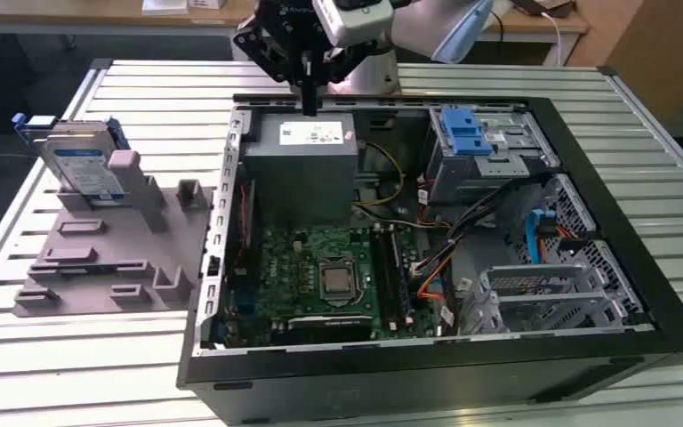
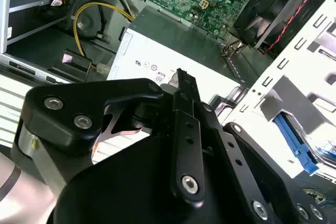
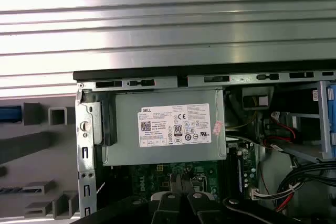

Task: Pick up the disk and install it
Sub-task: 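Reach for the disk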

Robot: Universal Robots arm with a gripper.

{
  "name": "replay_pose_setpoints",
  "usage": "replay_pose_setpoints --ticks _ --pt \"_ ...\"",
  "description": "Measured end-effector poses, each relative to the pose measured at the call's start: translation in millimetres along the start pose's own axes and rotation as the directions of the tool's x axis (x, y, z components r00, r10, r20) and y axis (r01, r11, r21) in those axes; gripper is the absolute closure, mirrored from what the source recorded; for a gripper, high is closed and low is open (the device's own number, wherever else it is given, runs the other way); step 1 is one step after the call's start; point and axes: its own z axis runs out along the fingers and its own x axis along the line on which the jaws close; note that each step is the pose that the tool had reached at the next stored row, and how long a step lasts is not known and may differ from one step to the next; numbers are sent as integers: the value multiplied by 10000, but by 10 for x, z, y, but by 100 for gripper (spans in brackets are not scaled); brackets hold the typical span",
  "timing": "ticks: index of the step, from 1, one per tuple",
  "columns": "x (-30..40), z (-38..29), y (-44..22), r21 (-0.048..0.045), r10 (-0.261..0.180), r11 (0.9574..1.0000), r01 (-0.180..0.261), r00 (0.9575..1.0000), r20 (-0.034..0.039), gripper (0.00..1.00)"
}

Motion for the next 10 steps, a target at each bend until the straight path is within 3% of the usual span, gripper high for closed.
replay_pose_setpoints --ticks 10 --pt "7 -1 0 1 1 10000 -1 10000 0 89"
